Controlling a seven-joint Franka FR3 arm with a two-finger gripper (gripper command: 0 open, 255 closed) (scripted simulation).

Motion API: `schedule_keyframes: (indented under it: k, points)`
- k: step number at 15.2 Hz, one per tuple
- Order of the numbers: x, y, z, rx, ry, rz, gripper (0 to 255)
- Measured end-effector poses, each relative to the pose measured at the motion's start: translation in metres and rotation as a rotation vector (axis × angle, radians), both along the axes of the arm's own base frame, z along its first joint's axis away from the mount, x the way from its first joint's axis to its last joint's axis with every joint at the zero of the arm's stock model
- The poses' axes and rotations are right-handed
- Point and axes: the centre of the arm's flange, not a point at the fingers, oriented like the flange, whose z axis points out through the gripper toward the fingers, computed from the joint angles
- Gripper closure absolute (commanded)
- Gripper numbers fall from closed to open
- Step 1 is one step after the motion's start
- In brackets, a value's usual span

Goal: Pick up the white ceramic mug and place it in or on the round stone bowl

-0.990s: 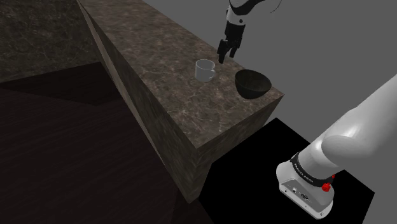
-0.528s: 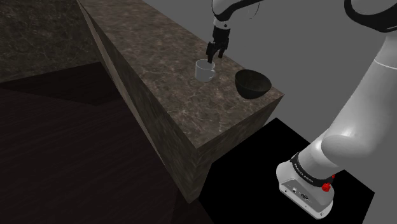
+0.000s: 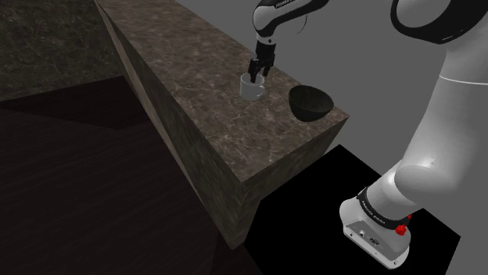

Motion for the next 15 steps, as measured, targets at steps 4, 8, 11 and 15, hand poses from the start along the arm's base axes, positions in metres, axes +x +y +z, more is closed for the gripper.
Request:
schedule_keyframes:
  k: [4, 8, 11, 15]
  points:
    - [0.0006, 0.0005, -0.0123, 0.000, 0.000, 0.000, 0]
    - [0.0003, 0.0002, -0.0133, 0.000, 0.000, 0.000, 0]
    - [0.0003, 0.0002, -0.0133, 0.000, 0.000, 0.000, 255]
    - [0.0002, 0.0002, -0.0133, 0.000, 0.000, 0.000, 255]
